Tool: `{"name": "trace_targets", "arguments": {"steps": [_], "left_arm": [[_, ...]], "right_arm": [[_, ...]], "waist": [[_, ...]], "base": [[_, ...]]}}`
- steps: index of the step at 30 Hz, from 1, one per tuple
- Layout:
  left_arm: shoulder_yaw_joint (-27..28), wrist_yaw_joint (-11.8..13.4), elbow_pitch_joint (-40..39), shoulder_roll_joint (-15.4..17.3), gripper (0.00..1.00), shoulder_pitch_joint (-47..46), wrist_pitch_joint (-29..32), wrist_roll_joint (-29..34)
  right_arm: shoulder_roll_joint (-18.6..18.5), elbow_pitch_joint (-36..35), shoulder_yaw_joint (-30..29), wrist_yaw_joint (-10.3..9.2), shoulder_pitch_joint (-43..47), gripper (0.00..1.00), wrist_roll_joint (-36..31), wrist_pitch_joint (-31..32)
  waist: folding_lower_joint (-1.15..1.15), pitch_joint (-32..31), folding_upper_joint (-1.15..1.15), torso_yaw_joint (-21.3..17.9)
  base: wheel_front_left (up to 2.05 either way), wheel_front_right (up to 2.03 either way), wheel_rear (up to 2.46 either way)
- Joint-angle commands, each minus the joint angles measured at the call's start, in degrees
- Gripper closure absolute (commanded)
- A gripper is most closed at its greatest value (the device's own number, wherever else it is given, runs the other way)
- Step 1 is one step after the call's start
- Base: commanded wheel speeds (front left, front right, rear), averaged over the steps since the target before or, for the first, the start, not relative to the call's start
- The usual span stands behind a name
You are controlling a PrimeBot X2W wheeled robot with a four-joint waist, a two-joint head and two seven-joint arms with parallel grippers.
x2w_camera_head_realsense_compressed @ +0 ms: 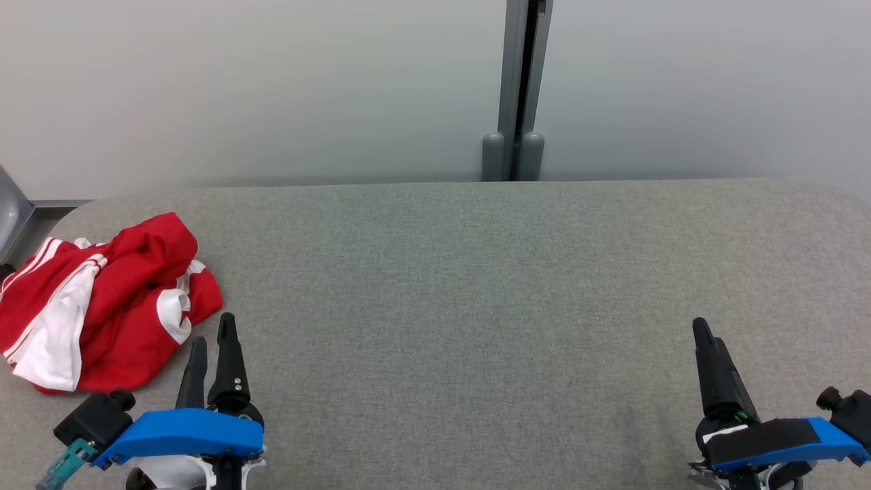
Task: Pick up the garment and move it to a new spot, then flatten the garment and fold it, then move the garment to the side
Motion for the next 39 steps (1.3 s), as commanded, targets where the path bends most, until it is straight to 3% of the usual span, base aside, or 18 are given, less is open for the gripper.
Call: {"name": "trace_targets", "arguments": {"steps": [1, 39], "left_arm": [[-0.4, 0.4, -0.6, 0.6, 0.0, -1.2, -0.7, 2.5], [-6.1, 2.8, 2.9, 1.4, 0.0, -2.4, -6.7, 27.0]], "right_arm": [[-0.4, -0.6, 0.2, 0.14, 0.1, 0.0, -2.1, -0.7], [-0.6, -0.8, 1.4, 0.17, 1.4, 0.0, -26.7, -5.8]], "waist": [[0.0, 0.0, 0.0, 0.1], [0.0, -0.7, 0.0, 0.9]], "base": [[0.0, 0.0, 0.0], [0.0, 0.0, 0.0]]}}
